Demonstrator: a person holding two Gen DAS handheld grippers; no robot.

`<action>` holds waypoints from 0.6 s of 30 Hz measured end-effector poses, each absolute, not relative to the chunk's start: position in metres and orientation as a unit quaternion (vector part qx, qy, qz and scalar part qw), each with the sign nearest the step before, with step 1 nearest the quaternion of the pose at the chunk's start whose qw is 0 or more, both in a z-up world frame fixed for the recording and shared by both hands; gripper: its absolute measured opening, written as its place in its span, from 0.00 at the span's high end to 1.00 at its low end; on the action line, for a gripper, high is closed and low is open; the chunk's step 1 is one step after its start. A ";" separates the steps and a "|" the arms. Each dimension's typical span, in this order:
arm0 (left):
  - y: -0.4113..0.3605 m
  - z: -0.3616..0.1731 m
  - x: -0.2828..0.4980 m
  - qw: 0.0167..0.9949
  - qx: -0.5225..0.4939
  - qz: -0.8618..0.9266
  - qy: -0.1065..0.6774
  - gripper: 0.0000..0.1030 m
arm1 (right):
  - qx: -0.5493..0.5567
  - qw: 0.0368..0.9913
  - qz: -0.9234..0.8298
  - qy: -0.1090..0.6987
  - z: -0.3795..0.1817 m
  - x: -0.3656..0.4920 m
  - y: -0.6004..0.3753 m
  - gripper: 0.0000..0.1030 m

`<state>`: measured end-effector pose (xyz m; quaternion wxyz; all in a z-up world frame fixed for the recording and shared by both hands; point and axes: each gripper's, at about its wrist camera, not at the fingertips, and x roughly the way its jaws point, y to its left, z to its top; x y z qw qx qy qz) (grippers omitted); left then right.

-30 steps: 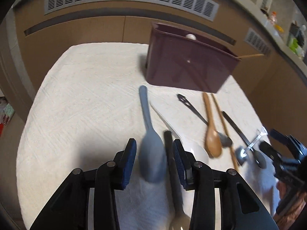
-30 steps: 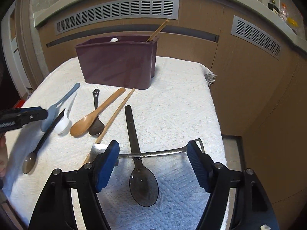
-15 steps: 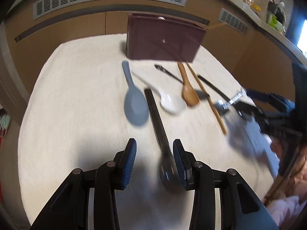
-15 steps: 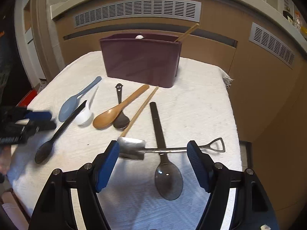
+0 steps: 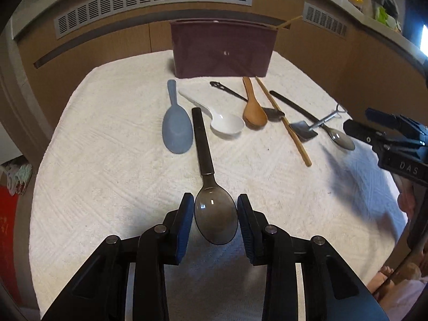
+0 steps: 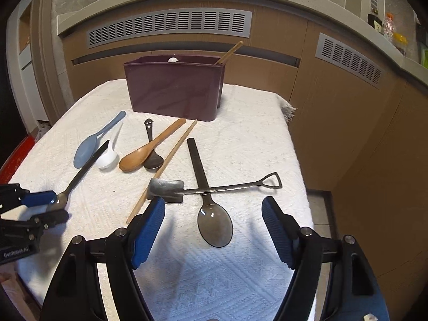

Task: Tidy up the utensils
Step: 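Grasp the smoky translucent spoon with the left tool and lift it, then grasp the black-handled shovel spatula with the right tool while the left tool holds the spoon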

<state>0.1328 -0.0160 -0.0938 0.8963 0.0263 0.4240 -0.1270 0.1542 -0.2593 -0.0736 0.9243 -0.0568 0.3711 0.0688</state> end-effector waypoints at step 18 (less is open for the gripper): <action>0.020 0.008 0.157 0.956 0.017 -0.118 0.270 0.68 | -0.203 0.896 0.201 0.340 -0.077 0.157 -0.217 0.35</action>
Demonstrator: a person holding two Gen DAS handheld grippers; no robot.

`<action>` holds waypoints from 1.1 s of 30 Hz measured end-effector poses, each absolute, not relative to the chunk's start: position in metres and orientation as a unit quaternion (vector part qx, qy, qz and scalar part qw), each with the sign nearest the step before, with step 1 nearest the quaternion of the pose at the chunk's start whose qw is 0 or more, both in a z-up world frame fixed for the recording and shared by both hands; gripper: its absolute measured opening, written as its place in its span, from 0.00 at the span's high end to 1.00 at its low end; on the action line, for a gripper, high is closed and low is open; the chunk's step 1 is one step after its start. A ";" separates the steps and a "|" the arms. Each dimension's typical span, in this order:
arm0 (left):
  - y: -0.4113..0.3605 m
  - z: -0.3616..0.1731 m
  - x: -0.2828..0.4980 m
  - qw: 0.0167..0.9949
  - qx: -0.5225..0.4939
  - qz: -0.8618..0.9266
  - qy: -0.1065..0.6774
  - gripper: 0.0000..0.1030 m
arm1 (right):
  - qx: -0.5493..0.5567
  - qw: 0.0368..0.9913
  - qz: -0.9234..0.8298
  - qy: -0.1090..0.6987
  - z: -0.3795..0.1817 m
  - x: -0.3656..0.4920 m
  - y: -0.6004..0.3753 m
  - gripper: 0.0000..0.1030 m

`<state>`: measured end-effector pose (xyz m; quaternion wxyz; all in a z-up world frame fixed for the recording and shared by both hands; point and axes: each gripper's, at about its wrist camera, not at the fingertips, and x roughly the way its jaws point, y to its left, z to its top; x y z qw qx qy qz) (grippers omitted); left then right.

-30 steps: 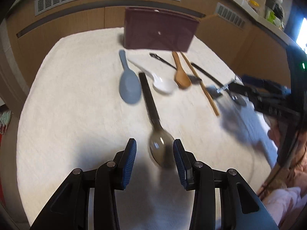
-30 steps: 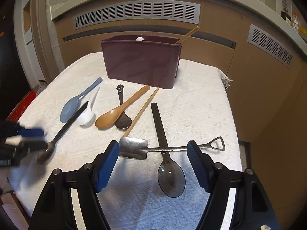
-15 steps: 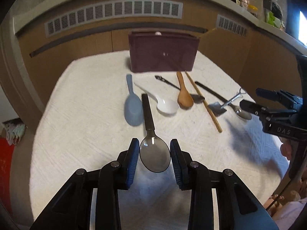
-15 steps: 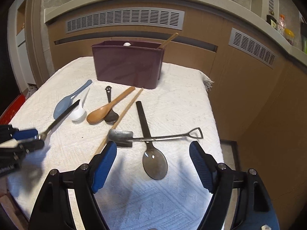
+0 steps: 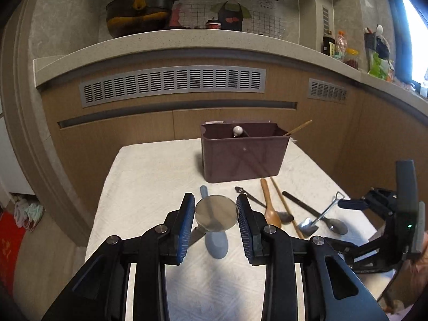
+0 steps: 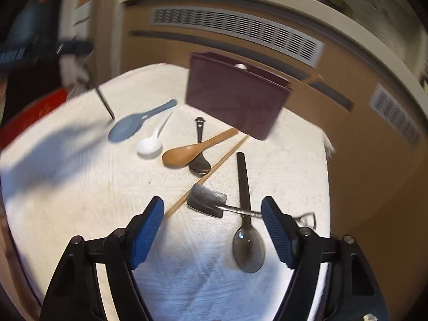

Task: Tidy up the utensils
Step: 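Grasp the black-handled shovel spatula with the right tool while the left tool holds the spoon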

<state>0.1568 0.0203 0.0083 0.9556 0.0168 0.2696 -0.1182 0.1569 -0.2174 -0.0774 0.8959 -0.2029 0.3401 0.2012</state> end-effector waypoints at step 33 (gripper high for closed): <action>0.017 0.009 0.164 0.945 0.000 -0.135 0.296 0.68 | -0.288 0.762 0.373 0.445 -0.100 0.230 -0.198 0.49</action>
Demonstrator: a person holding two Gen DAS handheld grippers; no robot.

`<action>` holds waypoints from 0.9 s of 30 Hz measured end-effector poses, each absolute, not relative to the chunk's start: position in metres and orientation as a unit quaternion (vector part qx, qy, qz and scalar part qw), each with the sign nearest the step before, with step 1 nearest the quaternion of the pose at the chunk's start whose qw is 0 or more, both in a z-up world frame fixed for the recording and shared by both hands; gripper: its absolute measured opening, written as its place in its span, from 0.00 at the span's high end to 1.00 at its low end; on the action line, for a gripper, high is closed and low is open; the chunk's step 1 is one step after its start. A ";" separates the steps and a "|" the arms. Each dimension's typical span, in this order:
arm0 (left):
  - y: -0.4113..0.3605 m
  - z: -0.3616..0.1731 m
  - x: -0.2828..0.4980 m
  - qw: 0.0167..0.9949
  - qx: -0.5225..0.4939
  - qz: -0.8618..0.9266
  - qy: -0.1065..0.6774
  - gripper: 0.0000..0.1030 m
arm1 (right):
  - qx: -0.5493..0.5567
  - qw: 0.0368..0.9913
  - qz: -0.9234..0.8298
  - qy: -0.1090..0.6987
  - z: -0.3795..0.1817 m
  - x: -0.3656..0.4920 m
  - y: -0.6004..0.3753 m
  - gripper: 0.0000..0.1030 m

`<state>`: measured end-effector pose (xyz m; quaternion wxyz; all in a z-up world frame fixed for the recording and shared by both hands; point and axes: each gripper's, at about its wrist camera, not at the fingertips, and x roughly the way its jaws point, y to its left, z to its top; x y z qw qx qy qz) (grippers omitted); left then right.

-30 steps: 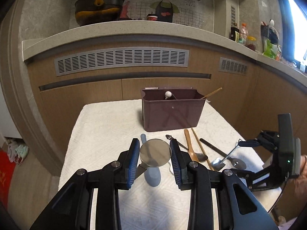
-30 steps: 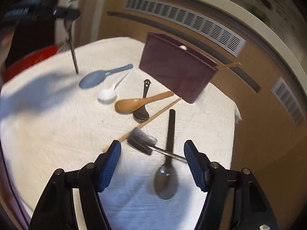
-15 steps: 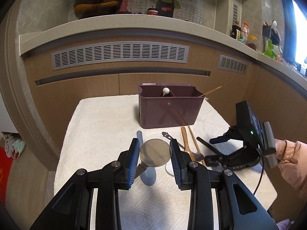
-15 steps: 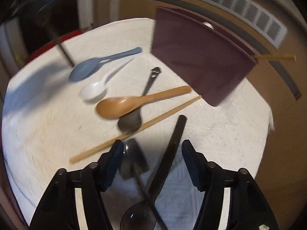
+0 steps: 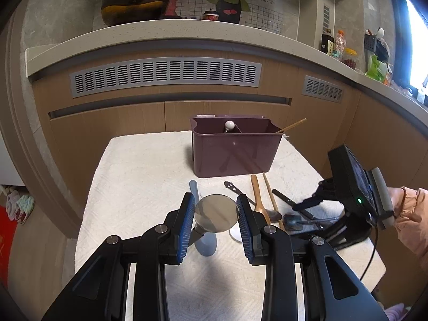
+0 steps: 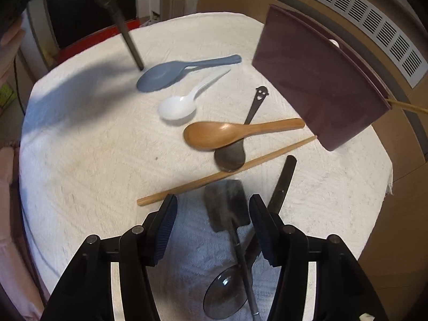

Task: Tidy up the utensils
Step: 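Grasp the black-handled shovel spatula with the right tool while the left tool holds the spoon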

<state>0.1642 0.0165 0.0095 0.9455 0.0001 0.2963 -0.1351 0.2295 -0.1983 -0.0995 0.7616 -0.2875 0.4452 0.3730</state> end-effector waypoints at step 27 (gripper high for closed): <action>0.008 0.029 0.147 0.946 -0.021 -0.160 0.282 0.68 | -0.056 0.877 0.279 0.388 0.001 0.196 -0.249 0.91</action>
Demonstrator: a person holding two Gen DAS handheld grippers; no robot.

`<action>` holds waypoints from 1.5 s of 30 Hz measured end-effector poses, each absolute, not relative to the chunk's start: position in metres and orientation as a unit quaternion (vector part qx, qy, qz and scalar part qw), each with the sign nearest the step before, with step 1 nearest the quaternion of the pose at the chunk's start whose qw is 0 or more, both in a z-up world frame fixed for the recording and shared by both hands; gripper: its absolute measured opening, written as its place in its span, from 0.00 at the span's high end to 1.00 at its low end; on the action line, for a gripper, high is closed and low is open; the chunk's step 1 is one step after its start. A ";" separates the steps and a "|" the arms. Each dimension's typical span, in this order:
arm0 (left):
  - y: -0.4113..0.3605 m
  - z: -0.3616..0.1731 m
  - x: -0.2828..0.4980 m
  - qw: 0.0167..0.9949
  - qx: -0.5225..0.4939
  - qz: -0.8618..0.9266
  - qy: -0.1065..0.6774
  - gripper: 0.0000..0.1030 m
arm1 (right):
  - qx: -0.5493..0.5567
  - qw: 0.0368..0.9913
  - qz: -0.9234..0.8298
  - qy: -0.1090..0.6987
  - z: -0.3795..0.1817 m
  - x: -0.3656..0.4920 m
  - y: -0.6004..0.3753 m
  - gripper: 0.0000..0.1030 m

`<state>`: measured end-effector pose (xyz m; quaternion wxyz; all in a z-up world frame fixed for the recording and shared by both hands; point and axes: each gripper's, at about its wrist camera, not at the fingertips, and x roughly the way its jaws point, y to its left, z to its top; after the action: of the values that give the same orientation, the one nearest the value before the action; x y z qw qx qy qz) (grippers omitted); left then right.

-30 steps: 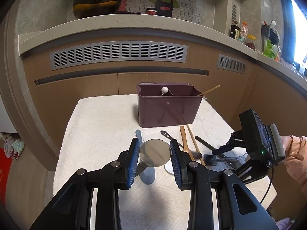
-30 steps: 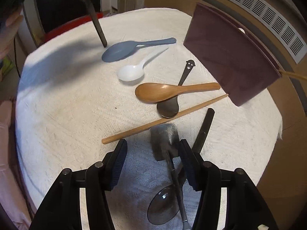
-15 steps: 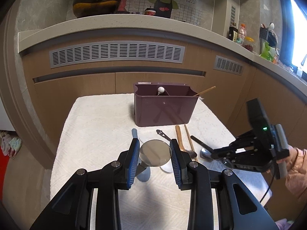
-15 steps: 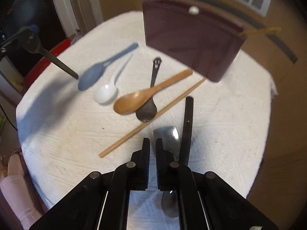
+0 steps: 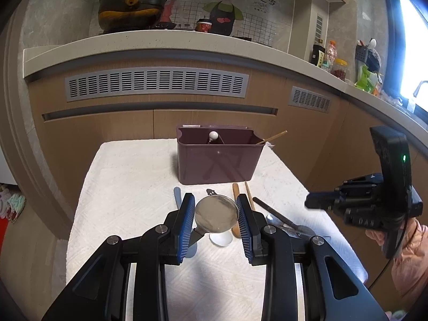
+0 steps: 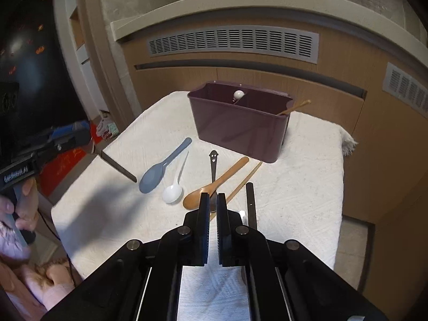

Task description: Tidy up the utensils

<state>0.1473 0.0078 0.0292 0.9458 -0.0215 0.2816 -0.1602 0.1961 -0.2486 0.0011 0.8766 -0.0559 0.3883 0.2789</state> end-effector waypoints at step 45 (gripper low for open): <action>0.000 0.087 0.175 0.951 -0.050 -0.204 0.227 0.72 | -0.013 0.906 0.264 0.331 0.028 0.204 -0.251 0.73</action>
<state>0.1750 -0.0002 0.0871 0.9509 -0.0504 0.2275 -0.2037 0.2043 -0.2510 0.0284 0.9056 -0.0127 0.3315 0.2645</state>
